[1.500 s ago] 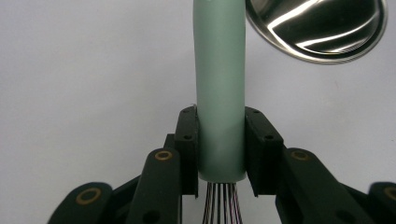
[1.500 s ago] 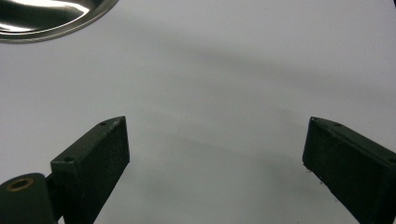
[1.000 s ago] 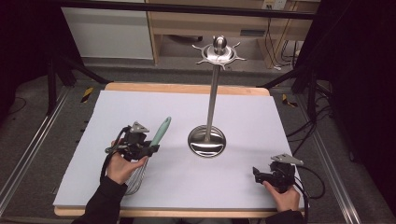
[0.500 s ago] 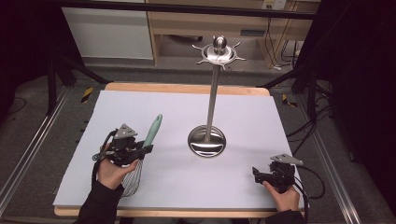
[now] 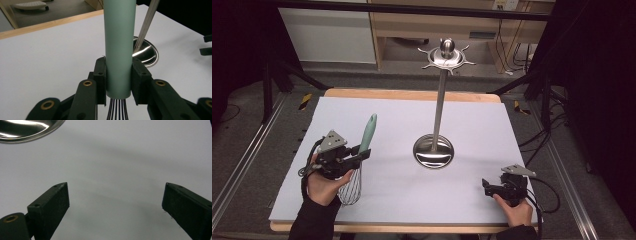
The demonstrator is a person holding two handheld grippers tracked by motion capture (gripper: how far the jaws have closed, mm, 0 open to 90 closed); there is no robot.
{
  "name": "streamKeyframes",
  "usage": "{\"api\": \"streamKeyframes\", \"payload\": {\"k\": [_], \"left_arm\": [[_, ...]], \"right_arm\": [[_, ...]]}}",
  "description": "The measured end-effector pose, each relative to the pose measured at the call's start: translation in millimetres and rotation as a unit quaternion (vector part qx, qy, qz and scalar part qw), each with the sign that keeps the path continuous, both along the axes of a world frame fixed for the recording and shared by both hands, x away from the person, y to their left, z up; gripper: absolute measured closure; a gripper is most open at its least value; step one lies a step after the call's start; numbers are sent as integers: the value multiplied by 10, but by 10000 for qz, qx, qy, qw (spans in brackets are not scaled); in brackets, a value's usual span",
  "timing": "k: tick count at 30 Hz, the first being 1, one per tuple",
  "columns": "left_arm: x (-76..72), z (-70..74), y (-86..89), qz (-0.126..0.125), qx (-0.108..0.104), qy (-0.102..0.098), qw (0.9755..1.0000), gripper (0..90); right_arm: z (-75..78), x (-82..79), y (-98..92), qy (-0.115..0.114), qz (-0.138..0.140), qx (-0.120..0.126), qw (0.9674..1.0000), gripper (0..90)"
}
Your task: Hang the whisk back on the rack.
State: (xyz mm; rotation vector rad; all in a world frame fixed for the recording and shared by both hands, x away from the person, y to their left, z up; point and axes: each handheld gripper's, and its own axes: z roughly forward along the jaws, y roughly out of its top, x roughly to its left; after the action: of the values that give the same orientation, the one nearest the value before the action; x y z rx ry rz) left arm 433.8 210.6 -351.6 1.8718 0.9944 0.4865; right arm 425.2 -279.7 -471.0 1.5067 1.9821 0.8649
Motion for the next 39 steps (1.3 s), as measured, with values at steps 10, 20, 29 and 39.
{"api": "streamKeyframes", "payload": {"k": [10,20,29,39], "left_arm": [[-29,85,28,68,-232,-303,9992,688],[-30,227,-52,-88,-470,-633,9968,688],[12,352,-43,-189,-613,-793,9948,687],[62,480,-124,-352,-763,-932,9921,687]], "right_arm": [[1,7,8,-43,27,-45,10000,78],[0,6,24,-49,-3,-11,10000,78],[1,4,12,-92,-25,-6,10000,78],[2,7,12,-117,-18,5,9999,78]]}}
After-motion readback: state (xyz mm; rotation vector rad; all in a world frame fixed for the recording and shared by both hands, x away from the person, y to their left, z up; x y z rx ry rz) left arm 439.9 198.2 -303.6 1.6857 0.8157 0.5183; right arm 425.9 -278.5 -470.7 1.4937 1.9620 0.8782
